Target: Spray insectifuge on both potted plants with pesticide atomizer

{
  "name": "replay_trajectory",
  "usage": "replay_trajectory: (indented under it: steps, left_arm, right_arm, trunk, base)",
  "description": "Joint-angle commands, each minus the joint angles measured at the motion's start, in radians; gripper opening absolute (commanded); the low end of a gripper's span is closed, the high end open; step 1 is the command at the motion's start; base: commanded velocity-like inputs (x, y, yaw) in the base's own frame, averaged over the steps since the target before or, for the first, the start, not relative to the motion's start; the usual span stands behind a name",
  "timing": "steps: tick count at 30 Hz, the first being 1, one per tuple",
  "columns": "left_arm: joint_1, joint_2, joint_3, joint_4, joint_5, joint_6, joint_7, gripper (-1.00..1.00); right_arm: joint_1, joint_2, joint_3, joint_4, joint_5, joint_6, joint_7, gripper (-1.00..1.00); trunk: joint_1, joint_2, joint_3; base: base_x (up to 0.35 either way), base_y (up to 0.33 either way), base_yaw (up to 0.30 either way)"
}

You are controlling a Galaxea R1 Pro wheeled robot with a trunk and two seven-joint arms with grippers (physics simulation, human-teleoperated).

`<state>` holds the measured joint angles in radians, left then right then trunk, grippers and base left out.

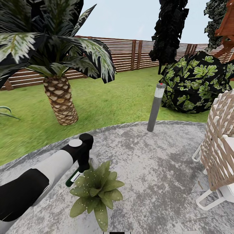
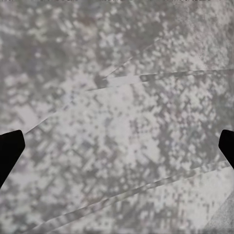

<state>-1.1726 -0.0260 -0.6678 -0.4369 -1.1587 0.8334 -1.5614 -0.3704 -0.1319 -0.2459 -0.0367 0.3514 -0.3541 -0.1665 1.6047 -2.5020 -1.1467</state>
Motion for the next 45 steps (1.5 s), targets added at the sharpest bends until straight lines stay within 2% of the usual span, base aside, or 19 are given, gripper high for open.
replay_trajectory:
  steps: [1,3,6,7,10,14,16,18,20,22,26,36,45]
  left_arm:
    - [-0.002,-0.003,-0.003,-0.006,-0.007,0.010,-0.009,-1.00]
    - [0.001,-0.015,-0.005,-0.015,-0.007,0.011,-0.009,-1.00]
    - [0.006,-0.067,-0.008,-0.017,-0.008,0.012,-0.009,-1.00]
    - [0.006,-0.074,-0.009,-0.017,-0.008,0.012,-0.009,-1.00]
    - [0.007,-0.074,-0.012,-0.017,-0.009,0.011,-0.009,-1.00]
    - [0.007,-0.004,-0.004,-0.014,-0.007,0.009,-0.009,-1.00]
    - [0.007,0.007,-0.008,-0.017,-0.007,0.009,-0.009,-1.00]
    - [0.008,0.004,-0.009,-0.017,-0.007,0.010,-0.009,-1.00]
    - [0.008,-0.012,-0.009,-0.018,-0.007,0.010,-0.009,-1.00]
    - [0.006,-0.050,-0.011,-0.019,-0.008,0.011,-0.009,-1.00]
    - [0.002,-0.083,-0.012,-0.020,-0.009,0.012,-0.009,-1.00]
    - [0.005,-0.081,-0.015,-0.017,-0.009,0.012,-0.009,-1.00]
    - [0.005,-0.081,-0.015,-0.017,-0.009,0.013,-0.009,-1.00]
  right_arm:
    - [0.000,0.000,-0.007,0.001,0.011,-0.003,-0.004,1.00]
    - [-0.001,0.000,-0.007,0.001,0.011,-0.003,-0.004,1.00]
    - [-0.001,0.000,-0.007,0.001,0.011,-0.003,-0.004,1.00]
    - [-0.001,0.000,-0.007,0.001,0.011,-0.003,-0.004,1.00]
    - [-0.001,0.000,-0.007,0.001,0.011,-0.003,-0.004,1.00]
    - [-0.001,0.000,-0.007,0.002,0.011,-0.003,-0.004,1.00]
    - [-0.001,0.000,-0.007,0.001,0.011,-0.003,-0.004,1.00]
    - [-0.001,0.000,-0.007,0.001,0.011,-0.003,-0.004,1.00]
    - [-0.001,0.000,-0.007,0.001,0.011,-0.003,-0.004,1.00]
    - [-0.001,0.000,-0.007,0.001,0.012,-0.004,-0.004,1.00]
    - [0.000,0.000,-0.007,0.002,0.012,-0.003,-0.004,1.00]
    - [-0.001,-0.001,-0.007,0.002,0.013,-0.003,-0.004,1.00]
    - [-0.001,0.000,-0.007,0.001,0.011,-0.003,-0.004,1.00]
  trunk:
    - [0.000,0.000,-0.001]
    - [0.000,0.000,-0.001]
    - [0.000,0.000,-0.001]
    - [0.000,0.000,-0.001]
    - [0.000,0.000,-0.001]
    - [0.000,0.000,-0.001]
    - [0.000,0.000,-0.001]
    - [0.000,0.000,-0.001]
    - [0.000,0.000,-0.001]
    - [0.000,0.000,-0.001]
    - [0.000,0.000,-0.001]
    - [0.000,0.000,-0.001]
    - [0.000,0.000,-0.001]
  base:
    - [0.000,0.000,0.000]
    - [0.000,0.000,0.000]
    - [0.000,0.000,0.000]
    - [0.000,0.000,0.000]
    - [0.000,0.000,0.000]
    - [0.000,0.000,0.000]
    - [0.000,0.000,0.000]
    - [0.000,0.000,0.000]
    - [0.000,0.000,0.000]
    - [0.000,0.000,0.000]
    - [0.000,0.000,0.000]
    - [0.000,-0.003,0.000]
    - [-0.131,-0.197,0.000]
